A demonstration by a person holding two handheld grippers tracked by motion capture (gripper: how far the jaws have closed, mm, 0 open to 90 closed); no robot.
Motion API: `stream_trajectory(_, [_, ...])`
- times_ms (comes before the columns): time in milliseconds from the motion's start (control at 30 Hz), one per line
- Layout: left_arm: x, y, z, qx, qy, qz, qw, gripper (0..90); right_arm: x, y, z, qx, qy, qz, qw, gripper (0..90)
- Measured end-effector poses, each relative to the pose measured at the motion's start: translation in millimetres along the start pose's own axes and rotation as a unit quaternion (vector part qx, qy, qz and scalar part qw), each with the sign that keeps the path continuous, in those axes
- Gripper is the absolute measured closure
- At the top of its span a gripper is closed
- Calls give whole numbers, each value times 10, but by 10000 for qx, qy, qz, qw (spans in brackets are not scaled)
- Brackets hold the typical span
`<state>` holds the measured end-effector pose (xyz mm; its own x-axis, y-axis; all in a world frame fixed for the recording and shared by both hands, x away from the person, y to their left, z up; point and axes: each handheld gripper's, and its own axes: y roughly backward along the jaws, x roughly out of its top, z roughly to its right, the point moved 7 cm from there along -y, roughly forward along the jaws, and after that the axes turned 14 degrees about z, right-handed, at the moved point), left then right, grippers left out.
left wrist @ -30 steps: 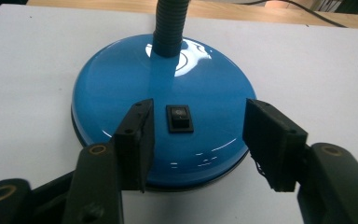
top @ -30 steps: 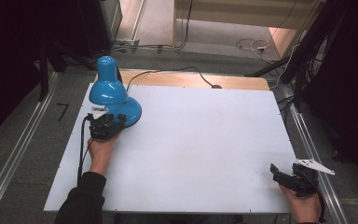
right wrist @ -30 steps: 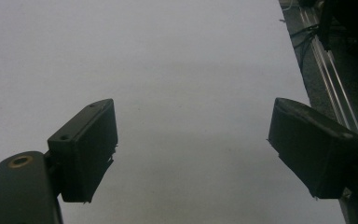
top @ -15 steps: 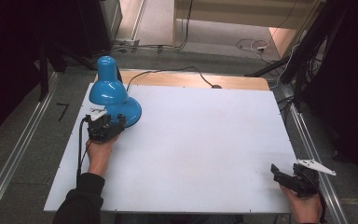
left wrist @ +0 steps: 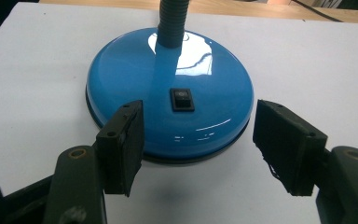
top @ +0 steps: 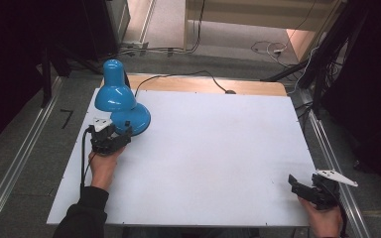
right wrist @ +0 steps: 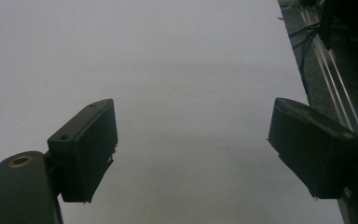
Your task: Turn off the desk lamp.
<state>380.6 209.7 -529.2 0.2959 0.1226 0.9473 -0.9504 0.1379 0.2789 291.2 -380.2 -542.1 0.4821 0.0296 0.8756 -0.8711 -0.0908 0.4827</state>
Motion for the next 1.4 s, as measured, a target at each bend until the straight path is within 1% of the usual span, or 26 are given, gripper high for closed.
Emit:
stream_trajectory(167, [-21,37,13,-11,-40,-26,10000,334,0,0,-3,11,19,2,10000,139])
stream_trajectory(233, [-28,57,25,-41,-7,-28,10000,333,2,3,-5,18,13,15,10000,139])
stream_trajectory(400, [-27,119,36,-15,-87,-8,10000,323,3,10,2,5,-14,17,10000,139])
stream_trajectory(500, [-12,163,27,-35,7,24,10000,322,9,19,1,19,-27,27,10000,139])
stream_trajectory(600, [-2,205,15,-40,24,55,10000,322,15,21,5,28,-18,52,10000,139])
stream_trajectory(667, [-9,231,10,-21,1,55,10000,314,13,21,4,21,-27,41,10000,139])
stream_trajectory(700, [-17,240,7,-1,-6,37,10000,289,15,24,5,22,-19,50,10000,139])
stream_trajectory(800, [-47,273,3,33,-35,17,10000,285,19,29,3,25,-28,58,10000,139])
stream_trajectory(1000, [-73,339,23,-9,-77,-19,10000,269,21,33,5,25,-23,71,10000,139])
stream_trajectory(1233, [-69,421,57,-77,-75,26,9999,264,21,35,4,27,-23,76,10000,139])
stream_trajectory(1400, [-111,470,99,-139,-147,-19,9998,261,20,35,1,31,-14,73,10000,139])
